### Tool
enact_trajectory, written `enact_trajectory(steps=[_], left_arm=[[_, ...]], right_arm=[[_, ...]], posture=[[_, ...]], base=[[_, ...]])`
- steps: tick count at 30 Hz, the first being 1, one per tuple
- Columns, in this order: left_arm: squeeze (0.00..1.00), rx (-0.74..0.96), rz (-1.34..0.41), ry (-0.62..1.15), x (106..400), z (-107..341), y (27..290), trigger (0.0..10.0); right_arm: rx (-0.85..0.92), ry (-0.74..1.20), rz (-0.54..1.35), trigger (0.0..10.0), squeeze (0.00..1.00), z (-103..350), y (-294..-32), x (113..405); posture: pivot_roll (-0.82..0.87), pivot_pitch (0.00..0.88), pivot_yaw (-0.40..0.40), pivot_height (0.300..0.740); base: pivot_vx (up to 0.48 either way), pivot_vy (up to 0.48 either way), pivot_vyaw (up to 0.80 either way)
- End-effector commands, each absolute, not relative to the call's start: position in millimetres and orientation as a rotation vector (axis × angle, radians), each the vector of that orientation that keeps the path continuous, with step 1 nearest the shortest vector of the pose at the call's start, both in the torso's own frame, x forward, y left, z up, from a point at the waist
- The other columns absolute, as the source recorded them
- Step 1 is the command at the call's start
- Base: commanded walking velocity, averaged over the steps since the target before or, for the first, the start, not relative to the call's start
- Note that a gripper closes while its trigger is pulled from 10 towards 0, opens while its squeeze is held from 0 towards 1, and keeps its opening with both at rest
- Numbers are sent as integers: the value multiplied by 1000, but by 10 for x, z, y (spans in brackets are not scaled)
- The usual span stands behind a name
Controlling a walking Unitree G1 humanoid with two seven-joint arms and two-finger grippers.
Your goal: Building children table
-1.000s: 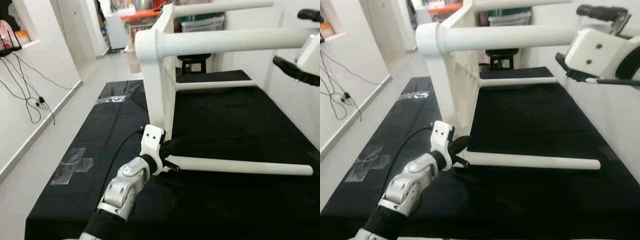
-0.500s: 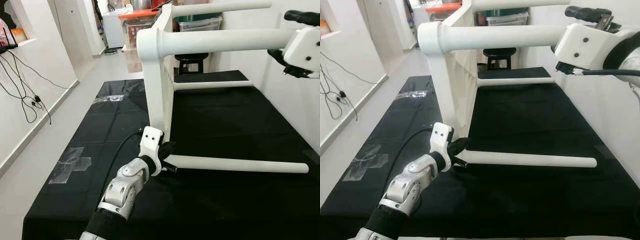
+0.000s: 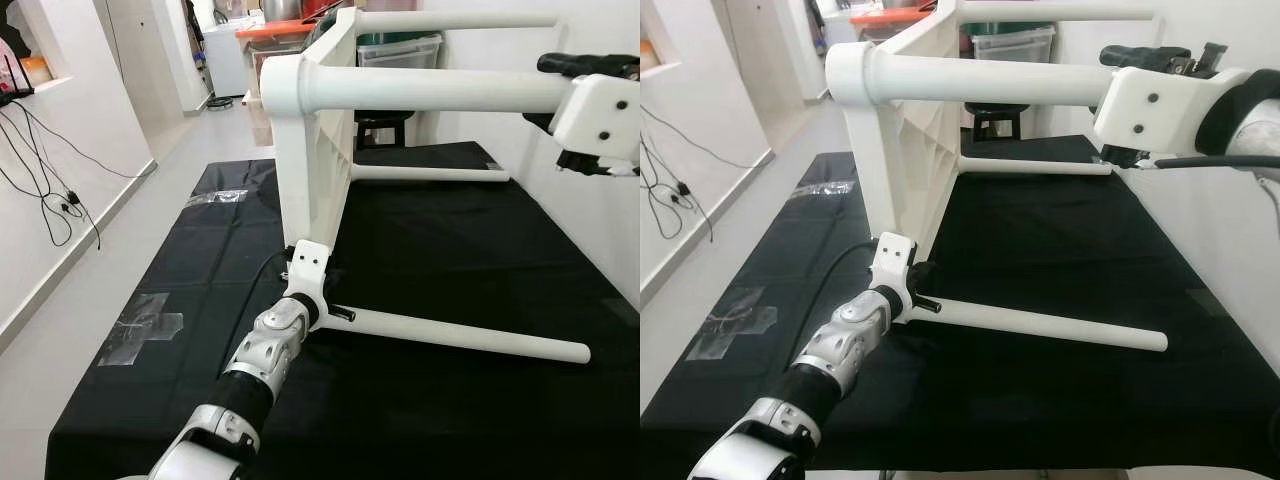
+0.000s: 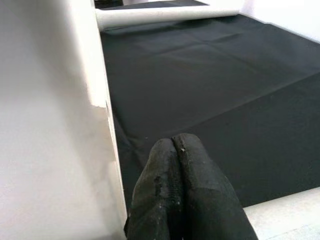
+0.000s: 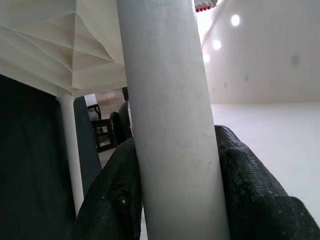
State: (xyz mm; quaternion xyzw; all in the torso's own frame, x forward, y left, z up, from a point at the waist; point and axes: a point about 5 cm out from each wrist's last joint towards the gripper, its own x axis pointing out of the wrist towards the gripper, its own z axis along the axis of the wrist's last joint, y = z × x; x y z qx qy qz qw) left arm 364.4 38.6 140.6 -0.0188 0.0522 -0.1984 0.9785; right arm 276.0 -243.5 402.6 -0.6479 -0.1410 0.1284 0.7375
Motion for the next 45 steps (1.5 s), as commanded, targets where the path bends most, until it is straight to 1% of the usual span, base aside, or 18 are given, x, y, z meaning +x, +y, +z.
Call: enact_trajectory(steps=[1, 4, 7, 14, 16, 17, 18, 25, 26, 29, 30, 31, 34, 39, 40, 42, 43, 45], left_arm=[[0, -16, -329, 83, 3705, 1431, 489, 10000], [0, -5, -279, 70, 3728, 1446, 564, 10000], [0, 14, -37, 29, 3812, 1490, 1005, 10000], [0, 20, 197, -82, 3854, 1745, 1666, 10000], [0, 66, 306, -195, 3851, 2075, 2103, 10000], [0, 66, 306, -195, 3851, 2075, 2103, 10000], [0, 127, 391, -363, 3804, 2672, 2531, 10000], [0, 180, 428, -512, 3705, 3214, 2744, 10000], [0, 220, 409, -621, 3623, 3631, 2759, 10000], [0, 244, 379, -710, 3539, 3967, 2725, 10000], [0, 268, 348, -776, 3462, 4210, 2674, 10000], [0, 268, 348, -776, 3462, 4210, 2674, 10000], [0, 265, 257, -814, 3435, 4320, 2480, 10000], [0, 234, 136, -733, 3535, 4025, 2272, 10000], [0, 218, 35, -652, 3598, 3732, 2102, 10000], [0, 218, 35, -652, 3598, 3732, 2102, 10000], [0, 203, -52, -582, 3624, 3490, 1961, 10000], [0, 160, -204, -442, 3598, 2981, 1649, 10000]], right_arm=[[-1366, -333, 284, 0, 0, 4061, -2446, 2719], [-1364, -322, 268, 0, 0, 4060, -2473, 2718], [-1316, -279, 149, 0, 0, 4068, -2635, 2732], [-1198, -219, -41, 0, 0, 3996, -2867, 2755], [-1068, -203, -129, 0, 0, 3877, -2951, 2764], [-1068, -203, -129, 0, 0, 3877, -2951, 2764], [-858, -184, -178, 0, 0, 3602, -2945, 2835], [-630, -150, -171, 0, 0, 3275, -2839, 2940], [-433, -104, -133, 0, 0, 2964, -2670, 3047], [-269, -55, -86, 0, 0, 2698, -2465, 3135], [-160, -14, -40, 0, 0, 2497, -2253, 3190], [-160, -14, -40, 0, 0, 2497, -2253, 3190], [-75, 30, 56, 0, 0, 2233, -1824, 3276], [-65, 56, 72, 0, 0, 2118, -1591, 3338], [-81, 67, 48, 7647, 0, 2070, -1567, 3391], [-81, 67, 48, 7647, 0, 2070, -1567, 3391], [-104, 96, 11, 10000, 0, 2012, -1574, 3426], [-155, 99, -46, 10000, 0, 1902, -1663, 3478]], posture=[[-182, 45, 64, 740], [-178, 50, 63, 740], [-167, 52, 61, 740], [-145, 41, 48, 740], [-127, 31, 43, 740], [-127, 31, 43, 740], [-79, 3, 33, 740], [-34, 0, 22, 740], [-4, 0, 15, 740], [21, 0, 10, 740], [33, 0, 8, 740], [33, 0, 8, 740], [54, 0, 17, 740], [58, 0, 20, 740], [51, 0, 26, 740], [51, 0, 26, 740], [51, 0, 26, 740], [55, 0, 25, 740]], base=[[0, 0, 0], [0, 0, 0], [0, 0, 0], [0, 0, 0], [0, 0, 0], [0, 0, 0], [0, 0, 0], [0, 0, 0], [0, 0, 0], [0, 0, 0], [0, 0, 0], [0, 0, 0], [0, 0, 0], [0, 0, 0], [0, 0, 0], [0, 0, 0], [0, 0, 0], [0, 0, 0]])
